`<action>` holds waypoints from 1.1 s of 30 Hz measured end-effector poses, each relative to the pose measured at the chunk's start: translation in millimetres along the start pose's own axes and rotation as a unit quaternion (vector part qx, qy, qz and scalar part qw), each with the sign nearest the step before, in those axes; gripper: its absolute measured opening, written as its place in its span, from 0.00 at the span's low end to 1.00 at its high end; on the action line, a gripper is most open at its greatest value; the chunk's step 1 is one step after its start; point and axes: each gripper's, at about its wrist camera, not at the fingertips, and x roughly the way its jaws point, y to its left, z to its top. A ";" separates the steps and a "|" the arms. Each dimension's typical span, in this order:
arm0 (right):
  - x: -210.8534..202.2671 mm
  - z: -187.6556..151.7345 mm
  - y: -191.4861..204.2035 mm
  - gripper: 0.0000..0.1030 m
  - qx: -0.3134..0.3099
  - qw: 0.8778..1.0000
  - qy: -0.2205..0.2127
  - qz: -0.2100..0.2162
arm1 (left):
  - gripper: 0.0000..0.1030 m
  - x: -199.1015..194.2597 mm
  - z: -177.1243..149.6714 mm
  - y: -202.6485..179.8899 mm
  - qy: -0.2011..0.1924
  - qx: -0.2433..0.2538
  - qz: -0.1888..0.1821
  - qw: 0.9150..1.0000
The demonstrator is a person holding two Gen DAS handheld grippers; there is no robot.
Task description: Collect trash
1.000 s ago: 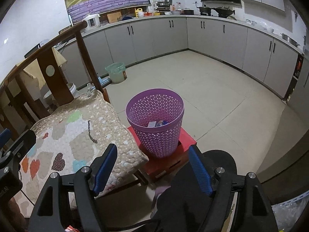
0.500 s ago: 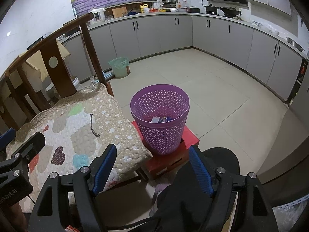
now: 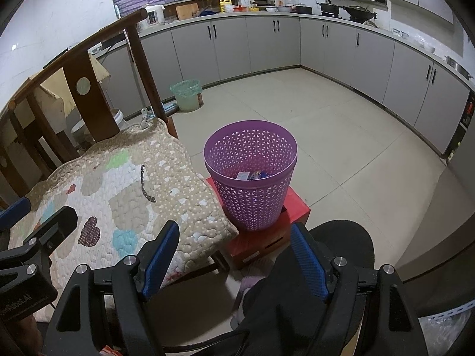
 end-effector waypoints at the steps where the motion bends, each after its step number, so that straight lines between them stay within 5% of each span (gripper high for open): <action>1: 0.1 0.0 -0.1 0.78 0.000 1.000 0.000 0.000 | 1.00 0.7 -0.4 -0.1 0.002 0.000 -0.001 1.000; 33: 11.7 -4.0 1.3 0.79 -0.002 1.000 0.026 0.010 | 1.00 19.7 -5.8 0.6 0.047 -0.004 -0.009 0.999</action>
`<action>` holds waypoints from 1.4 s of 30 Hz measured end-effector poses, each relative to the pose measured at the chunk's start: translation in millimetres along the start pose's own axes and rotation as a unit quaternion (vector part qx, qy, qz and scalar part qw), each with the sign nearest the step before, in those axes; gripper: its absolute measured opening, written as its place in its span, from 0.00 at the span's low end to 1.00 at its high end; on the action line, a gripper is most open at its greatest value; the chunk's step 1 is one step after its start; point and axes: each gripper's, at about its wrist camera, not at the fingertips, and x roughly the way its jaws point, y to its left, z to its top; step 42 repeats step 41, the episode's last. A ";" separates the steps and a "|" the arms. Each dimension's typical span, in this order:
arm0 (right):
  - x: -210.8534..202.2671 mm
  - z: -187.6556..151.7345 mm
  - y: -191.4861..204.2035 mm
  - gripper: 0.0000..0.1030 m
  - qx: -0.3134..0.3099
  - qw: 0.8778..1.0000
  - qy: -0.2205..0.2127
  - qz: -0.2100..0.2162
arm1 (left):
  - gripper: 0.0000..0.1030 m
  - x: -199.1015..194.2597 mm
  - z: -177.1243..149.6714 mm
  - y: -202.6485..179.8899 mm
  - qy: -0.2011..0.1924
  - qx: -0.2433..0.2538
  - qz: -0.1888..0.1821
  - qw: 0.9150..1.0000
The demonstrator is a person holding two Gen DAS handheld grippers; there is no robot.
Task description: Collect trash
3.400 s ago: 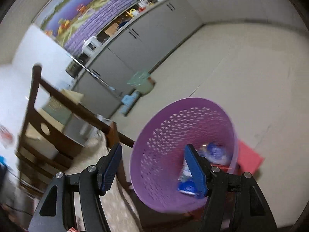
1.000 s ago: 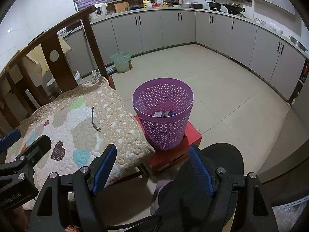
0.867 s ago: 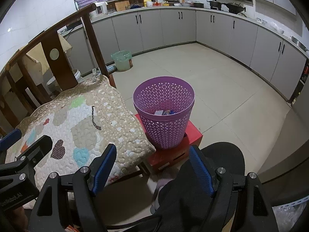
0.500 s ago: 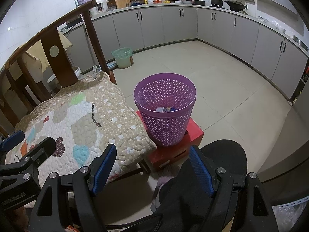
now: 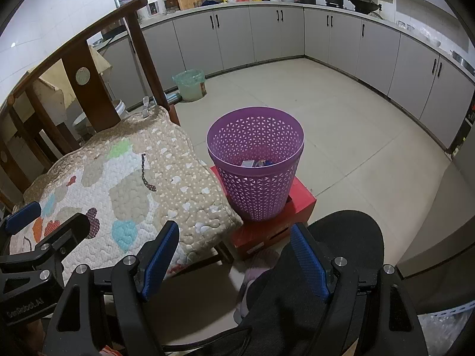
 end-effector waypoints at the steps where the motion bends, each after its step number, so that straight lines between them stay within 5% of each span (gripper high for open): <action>1: 0.6 -0.4 -0.1 0.79 0.001 1.000 0.001 0.000 | 1.00 0.2 -0.1 0.1 0.000 0.000 0.000 1.000; 42: 5.7 -3.5 -1.9 0.79 0.006 1.000 0.009 0.003 | 1.00 4.1 -3.2 2.2 0.005 0.008 -0.004 1.000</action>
